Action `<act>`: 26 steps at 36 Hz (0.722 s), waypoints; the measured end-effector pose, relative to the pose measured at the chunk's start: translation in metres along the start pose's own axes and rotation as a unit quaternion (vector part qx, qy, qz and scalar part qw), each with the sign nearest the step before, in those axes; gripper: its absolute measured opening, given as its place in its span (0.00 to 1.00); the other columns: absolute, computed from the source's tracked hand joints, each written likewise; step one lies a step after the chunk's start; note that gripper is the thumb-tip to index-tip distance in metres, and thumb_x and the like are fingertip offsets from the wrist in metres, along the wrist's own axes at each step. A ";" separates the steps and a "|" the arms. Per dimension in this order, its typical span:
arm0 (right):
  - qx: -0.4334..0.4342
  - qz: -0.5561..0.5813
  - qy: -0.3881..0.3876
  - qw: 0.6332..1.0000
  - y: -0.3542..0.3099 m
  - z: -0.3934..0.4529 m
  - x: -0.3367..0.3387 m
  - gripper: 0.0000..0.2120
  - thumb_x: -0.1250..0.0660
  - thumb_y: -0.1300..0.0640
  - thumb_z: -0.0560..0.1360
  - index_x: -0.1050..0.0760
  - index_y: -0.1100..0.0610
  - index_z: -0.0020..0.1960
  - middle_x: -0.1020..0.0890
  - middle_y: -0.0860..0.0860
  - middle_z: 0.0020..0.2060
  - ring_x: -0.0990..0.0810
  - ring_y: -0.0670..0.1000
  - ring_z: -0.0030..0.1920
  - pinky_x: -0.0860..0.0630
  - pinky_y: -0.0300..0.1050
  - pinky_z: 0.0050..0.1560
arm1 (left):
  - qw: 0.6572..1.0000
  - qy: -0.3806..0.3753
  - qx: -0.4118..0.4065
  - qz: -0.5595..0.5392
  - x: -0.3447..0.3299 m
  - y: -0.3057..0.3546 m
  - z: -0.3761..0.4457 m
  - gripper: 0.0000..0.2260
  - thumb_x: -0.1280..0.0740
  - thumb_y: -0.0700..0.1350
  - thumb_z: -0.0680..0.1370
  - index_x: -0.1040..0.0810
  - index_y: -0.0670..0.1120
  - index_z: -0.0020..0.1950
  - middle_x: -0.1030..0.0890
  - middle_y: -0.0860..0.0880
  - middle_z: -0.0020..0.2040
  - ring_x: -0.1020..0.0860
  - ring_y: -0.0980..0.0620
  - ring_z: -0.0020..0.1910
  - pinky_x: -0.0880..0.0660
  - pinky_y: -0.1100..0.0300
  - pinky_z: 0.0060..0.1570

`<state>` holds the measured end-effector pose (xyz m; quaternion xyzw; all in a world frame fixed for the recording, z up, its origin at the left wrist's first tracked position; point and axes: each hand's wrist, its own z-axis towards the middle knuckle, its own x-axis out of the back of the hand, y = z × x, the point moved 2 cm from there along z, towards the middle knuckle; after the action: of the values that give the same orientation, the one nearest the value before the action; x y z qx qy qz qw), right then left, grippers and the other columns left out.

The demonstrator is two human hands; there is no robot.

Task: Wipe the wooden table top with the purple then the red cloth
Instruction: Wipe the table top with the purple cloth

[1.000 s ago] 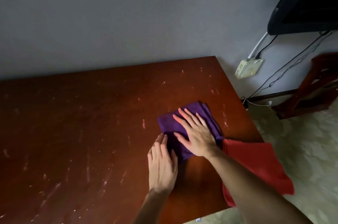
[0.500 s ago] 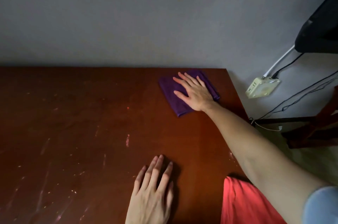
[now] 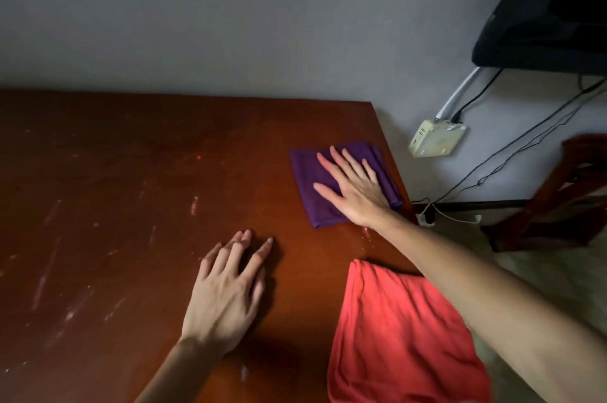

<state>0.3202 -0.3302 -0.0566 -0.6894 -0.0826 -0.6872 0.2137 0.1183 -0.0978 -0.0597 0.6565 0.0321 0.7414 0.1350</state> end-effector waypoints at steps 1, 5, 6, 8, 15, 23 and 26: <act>0.012 -0.004 0.000 1.000 0.003 -0.017 0.001 0.36 0.57 0.27 0.77 0.50 0.38 0.82 0.49 0.43 0.83 0.52 0.47 0.83 0.53 0.56 0.81 | 1.000 0.000 -0.002 0.010 0.000 0.000 0.001 0.23 0.46 0.53 0.82 0.29 0.52 0.76 0.26 0.43 0.72 0.29 0.44 0.71 0.38 0.50 0.70; 0.066 -0.031 0.000 0.997 0.021 -0.075 0.001 0.35 0.54 0.28 0.79 0.49 0.39 0.82 0.49 0.44 0.83 0.50 0.47 0.83 0.49 0.57 0.81 | 1.000 0.007 0.009 0.028 0.000 0.003 0.009 0.22 0.47 0.54 0.82 0.27 0.47 0.72 0.25 0.42 0.63 0.25 0.41 0.60 0.31 0.47 0.59; 0.074 -0.036 0.003 0.997 0.025 -0.085 0.001 0.34 0.55 0.28 0.79 0.48 0.39 0.82 0.49 0.44 0.83 0.51 0.47 0.83 0.49 0.58 0.81 | 0.999 0.017 0.015 0.024 0.001 0.005 0.013 0.22 0.46 0.54 0.81 0.26 0.45 0.70 0.25 0.43 0.60 0.25 0.41 0.56 0.30 0.47 0.56; 0.084 -0.035 0.006 0.996 0.030 -0.093 0.001 0.34 0.56 0.28 0.79 0.48 0.38 0.82 0.49 0.44 0.83 0.51 0.47 0.83 0.48 0.58 0.80 | 0.999 0.034 0.021 0.012 0.002 0.008 0.021 0.22 0.45 0.54 0.81 0.26 0.43 0.69 0.26 0.44 0.56 0.27 0.43 0.53 0.32 0.49 0.54; 0.150 -0.041 -0.020 0.988 0.043 -0.071 0.009 0.31 0.50 0.31 0.81 0.47 0.38 0.82 0.49 0.44 0.83 0.52 0.46 0.83 0.51 0.55 0.81 | 1.000 -0.003 -0.020 -0.013 -0.009 0.009 0.036 0.25 0.46 0.54 0.82 0.31 0.43 0.75 0.29 0.43 0.70 0.28 0.43 0.66 0.37 0.52 0.65; 0.191 -0.045 -0.049 0.979 0.083 0.021 0.022 0.30 0.48 0.33 0.82 0.46 0.39 0.82 0.50 0.43 0.83 0.52 0.47 0.83 0.52 0.55 0.81 | 0.998 -0.051 -0.011 -0.040 -0.007 0.010 0.038 0.25 0.47 0.55 0.83 0.34 0.44 0.77 0.32 0.44 0.74 0.32 0.44 0.73 0.40 0.51 0.72; 0.174 -0.047 -0.050 0.982 0.098 0.070 0.023 0.30 0.49 0.33 0.82 0.46 0.38 0.82 0.49 0.43 0.83 0.51 0.47 0.83 0.53 0.54 0.81 | 0.997 -0.059 -0.015 -0.047 -0.009 0.009 0.039 0.25 0.47 0.55 0.83 0.35 0.45 0.78 0.33 0.46 0.75 0.35 0.46 0.76 0.41 0.52 0.73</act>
<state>0.4244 -0.3933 -0.0494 -0.6703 -0.2438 -0.6367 0.2931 0.1560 -0.1135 -0.0615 0.6947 0.0441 0.6947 0.1810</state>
